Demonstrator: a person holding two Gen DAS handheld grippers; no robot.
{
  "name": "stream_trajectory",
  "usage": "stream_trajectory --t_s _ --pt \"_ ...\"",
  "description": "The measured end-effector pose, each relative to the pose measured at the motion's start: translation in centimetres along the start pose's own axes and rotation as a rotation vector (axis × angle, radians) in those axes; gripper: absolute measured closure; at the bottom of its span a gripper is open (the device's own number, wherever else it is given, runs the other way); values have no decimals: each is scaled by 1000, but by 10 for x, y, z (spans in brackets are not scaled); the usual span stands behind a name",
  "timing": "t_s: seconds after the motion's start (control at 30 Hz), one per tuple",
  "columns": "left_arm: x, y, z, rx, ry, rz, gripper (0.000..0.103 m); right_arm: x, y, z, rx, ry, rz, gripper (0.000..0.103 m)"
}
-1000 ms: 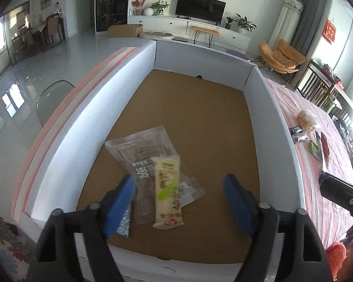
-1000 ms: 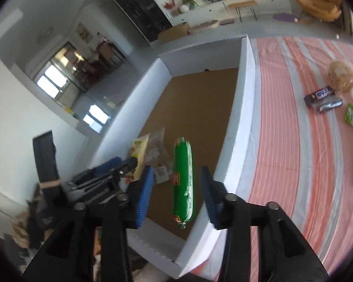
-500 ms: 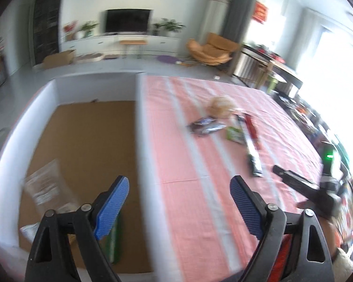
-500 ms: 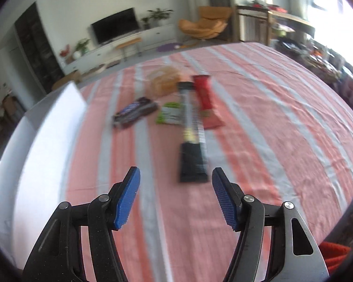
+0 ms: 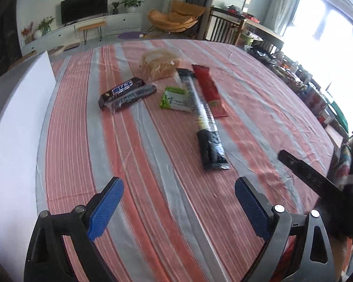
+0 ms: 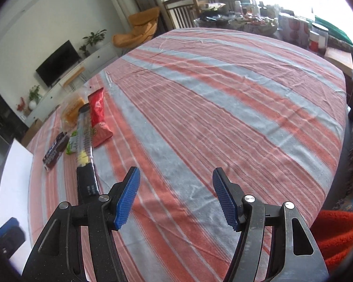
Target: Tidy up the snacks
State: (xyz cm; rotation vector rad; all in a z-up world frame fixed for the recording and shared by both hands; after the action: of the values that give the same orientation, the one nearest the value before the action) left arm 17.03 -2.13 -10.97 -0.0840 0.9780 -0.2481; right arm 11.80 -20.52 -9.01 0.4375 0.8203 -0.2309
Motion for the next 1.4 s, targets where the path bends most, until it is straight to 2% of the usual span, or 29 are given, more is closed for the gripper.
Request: stream_trajectory --t_s 0.13,0.27,0.53,0.7,1.03,1.2,1.4 --pt "33 23 -5 -78 31 53 8 -1 2 -3 -10 -2 -11 35" --pt "46 37 -11 -95 36 86 8 -1 4 -4 -28 -6 -27 35" --pt "50 38 -17 36 -1 183 6 2 2 -7 -39 5 -53 35" --pt "48 47 -16 10 -23 193 0 2 -2 -8 -25 11 -62 35" --pt "49 47 -16 6 -31 203 0 10 -4 -4 -28 28 -83 35" --pt "49 47 -16 6 -32 205 0 21 -7 17 -91 -9 -144 35" --pt "49 47 -16 6 -32 205 0 33 -23 23 -59 -5 -195 35"
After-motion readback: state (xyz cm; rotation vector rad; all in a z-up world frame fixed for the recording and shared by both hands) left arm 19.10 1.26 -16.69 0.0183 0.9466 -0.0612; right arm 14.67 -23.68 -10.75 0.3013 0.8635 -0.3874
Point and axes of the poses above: each gripper's, at about its wrist camera, not at the fingertips, and x roughly the way its jaws point, y to its left, z to its top, the point moved 8 cm from there along x, roughly the way its jaws point
